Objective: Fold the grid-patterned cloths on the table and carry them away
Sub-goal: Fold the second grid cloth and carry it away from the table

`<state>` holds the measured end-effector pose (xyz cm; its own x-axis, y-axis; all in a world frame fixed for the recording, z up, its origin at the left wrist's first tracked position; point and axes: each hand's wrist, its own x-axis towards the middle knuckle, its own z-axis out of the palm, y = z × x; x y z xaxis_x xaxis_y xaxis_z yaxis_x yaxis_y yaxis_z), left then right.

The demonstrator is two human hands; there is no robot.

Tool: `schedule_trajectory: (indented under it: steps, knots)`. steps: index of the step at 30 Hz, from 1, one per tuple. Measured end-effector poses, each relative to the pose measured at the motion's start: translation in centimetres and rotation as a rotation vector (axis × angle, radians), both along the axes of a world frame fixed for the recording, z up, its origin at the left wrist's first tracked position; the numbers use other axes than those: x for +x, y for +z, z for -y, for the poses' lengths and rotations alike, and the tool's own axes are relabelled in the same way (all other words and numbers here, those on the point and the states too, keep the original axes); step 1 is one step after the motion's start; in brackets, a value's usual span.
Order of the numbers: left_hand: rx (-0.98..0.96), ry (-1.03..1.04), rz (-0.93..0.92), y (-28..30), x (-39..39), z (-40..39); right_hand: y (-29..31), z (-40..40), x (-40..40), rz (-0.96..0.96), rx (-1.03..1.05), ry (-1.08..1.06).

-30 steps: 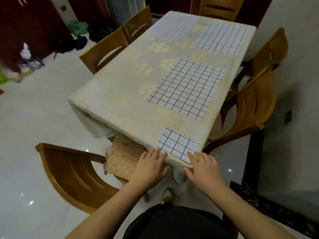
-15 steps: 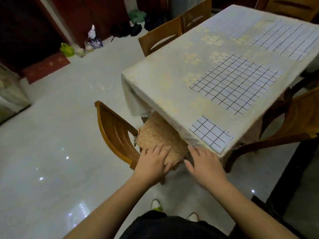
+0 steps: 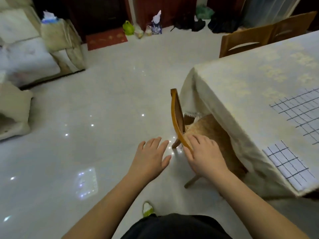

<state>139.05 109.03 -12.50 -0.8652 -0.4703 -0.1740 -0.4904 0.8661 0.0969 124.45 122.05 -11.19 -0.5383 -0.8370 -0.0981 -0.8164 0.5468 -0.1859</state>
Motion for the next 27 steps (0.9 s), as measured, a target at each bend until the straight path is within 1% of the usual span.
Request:
schedule_trajectory:
  steps: [6,12,19,25,27]
  knots:
    - [-0.004,0.088,0.017,-0.2,6.0,8.9,-0.7,9.6,5.4,0.011,0.023,0.096]
    - [0.005,0.12,0.03,-0.8,7.9,14.2,-1.2,15.4,7.1,0.031,0.06,0.142]
    - [0.02,0.136,0.058,-1.9,5.7,19.7,-2.5,21.2,4.3,0.02,0.089,0.183]
    - [0.008,0.12,0.097,-2.7,1.1,26.5,-4.4,28.0,-0.5,0.014,0.064,0.179]
    - [-0.001,0.107,0.112,-2.6,-0.9,28.9,-4.4,30.2,-2.3,-0.016,0.038,0.156]
